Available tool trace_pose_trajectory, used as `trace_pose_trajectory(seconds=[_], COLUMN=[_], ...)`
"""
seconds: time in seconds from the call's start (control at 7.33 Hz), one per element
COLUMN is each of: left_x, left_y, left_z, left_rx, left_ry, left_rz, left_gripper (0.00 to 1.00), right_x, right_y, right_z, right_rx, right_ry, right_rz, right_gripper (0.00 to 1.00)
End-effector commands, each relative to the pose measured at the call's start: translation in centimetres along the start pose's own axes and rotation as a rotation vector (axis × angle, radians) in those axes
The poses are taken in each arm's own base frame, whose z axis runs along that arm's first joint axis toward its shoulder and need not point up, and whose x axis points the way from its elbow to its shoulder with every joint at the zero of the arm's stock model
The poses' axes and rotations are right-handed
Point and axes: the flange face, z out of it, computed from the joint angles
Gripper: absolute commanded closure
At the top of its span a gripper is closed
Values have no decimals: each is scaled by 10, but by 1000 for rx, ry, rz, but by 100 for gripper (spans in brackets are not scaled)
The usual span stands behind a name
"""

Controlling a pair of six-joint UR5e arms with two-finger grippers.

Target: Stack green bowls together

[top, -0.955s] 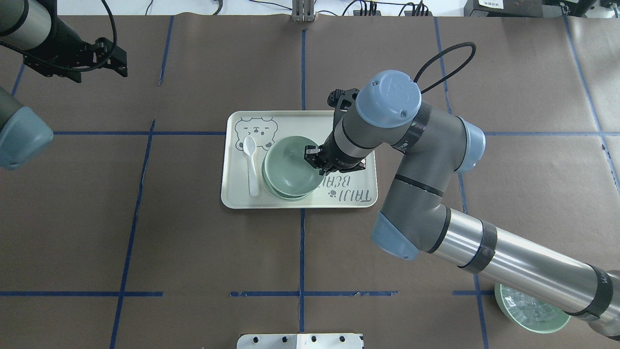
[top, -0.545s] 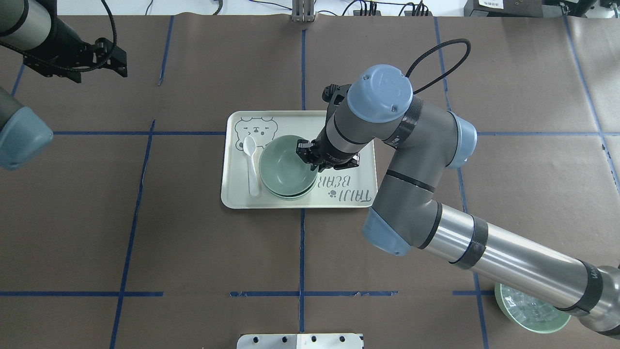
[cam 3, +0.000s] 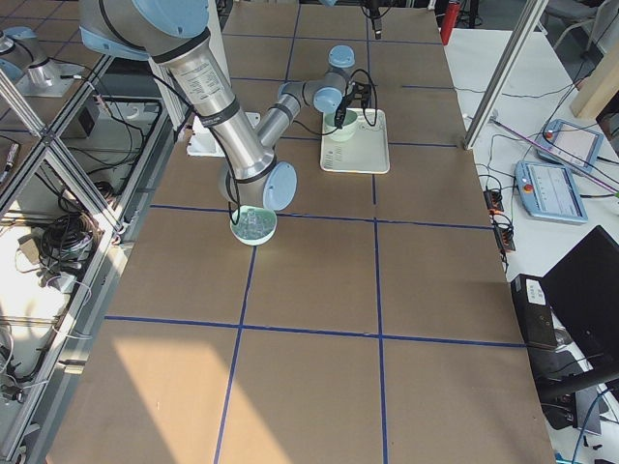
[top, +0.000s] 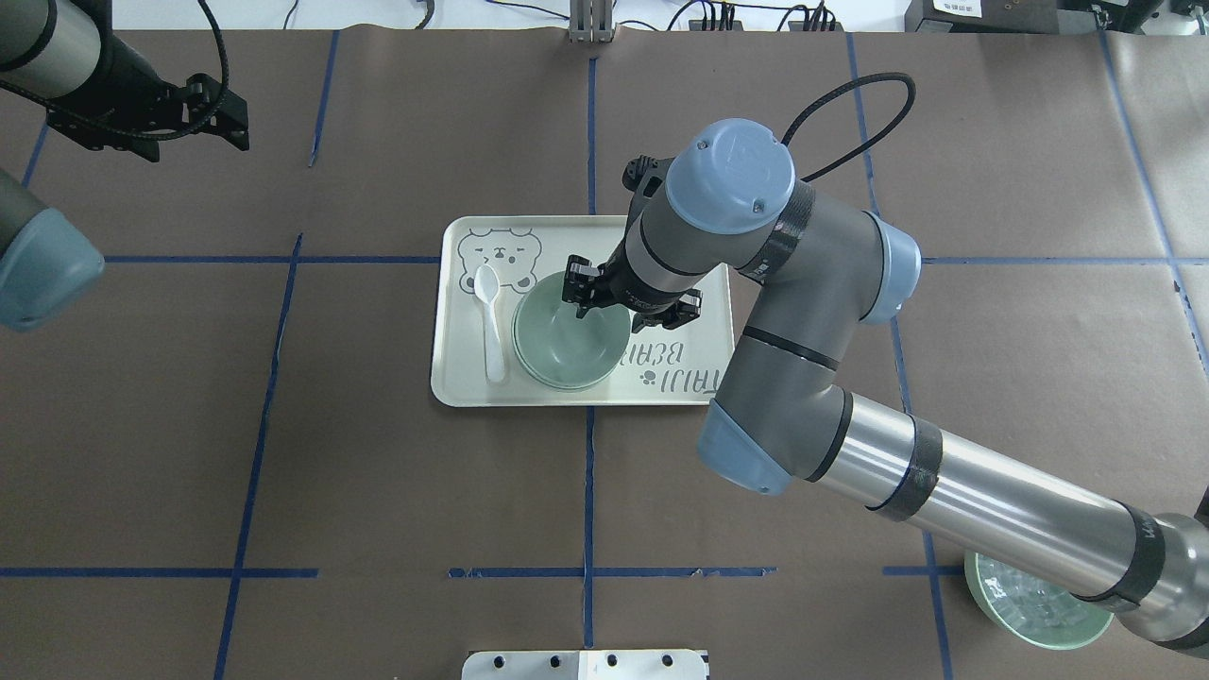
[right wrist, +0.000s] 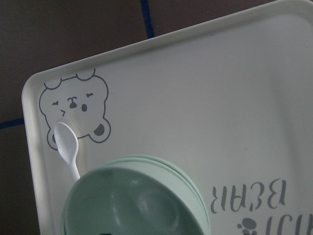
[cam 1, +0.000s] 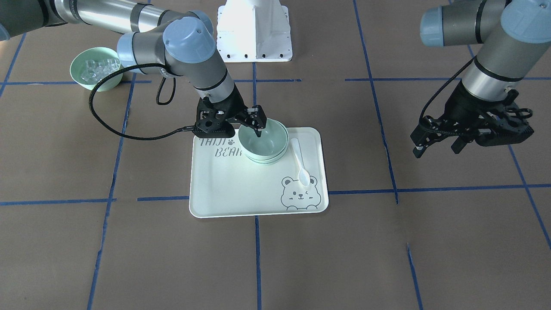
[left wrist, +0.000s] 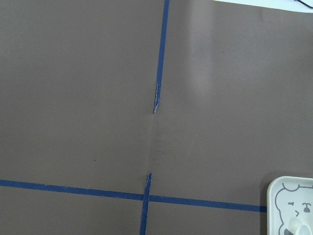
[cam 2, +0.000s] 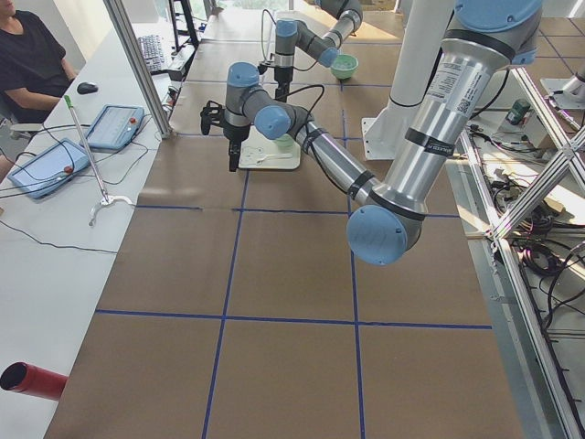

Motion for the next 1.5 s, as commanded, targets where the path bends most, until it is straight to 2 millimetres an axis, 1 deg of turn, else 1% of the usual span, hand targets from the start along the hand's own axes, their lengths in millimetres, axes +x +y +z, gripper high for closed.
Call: trace_pose_trajectory(seconds=[0.0,0.14,0.27,0.41,0.55,0.68,0.82,0.95,1.09,1.23,1.36], left_x=[-2,-5,-30,-69,-116,-157,-195,-243,-310,-365,-401], left_y=[-1,-4,-7,-15,-19,-26,-38,-48,-44,-24,2], left_z=[-1,-4,-5,-8,-12,-22,-33,-36,-36,-37,-33], left_rx=[2,6,9,11,7,2,-36,-116,-163,-193,-218], left_ry=[-2,-7,-29,-66,-108,-145,-182,-147,-106,-82,-81], left_rz=[0,2,83,162,242,288,322,363,396,429,405], left_gripper=[0,0,0,0,0,0,0,0,0,0,0], right_x=[29,58,100,148,214,278,335,405,479,554,602], right_y=[-49,-58,-82,-106,-134,-159,-181,-206,-234,-255,-263], right_z=[-36,-58,-90,-118,-140,-164,-187,-211,-233,-252,-269], right_rx=[38,33,35,30,-5,-39,-59,-105,-148,-179,-177], right_ry=[51,143,238,307,358,375,408,387,332,298,268], right_rz=[-10,-104,-191,-282,-360,-418,-490,-502,-515,-520,-468], right_gripper=[0,0,0,0,0,0,0,0,0,0,0])
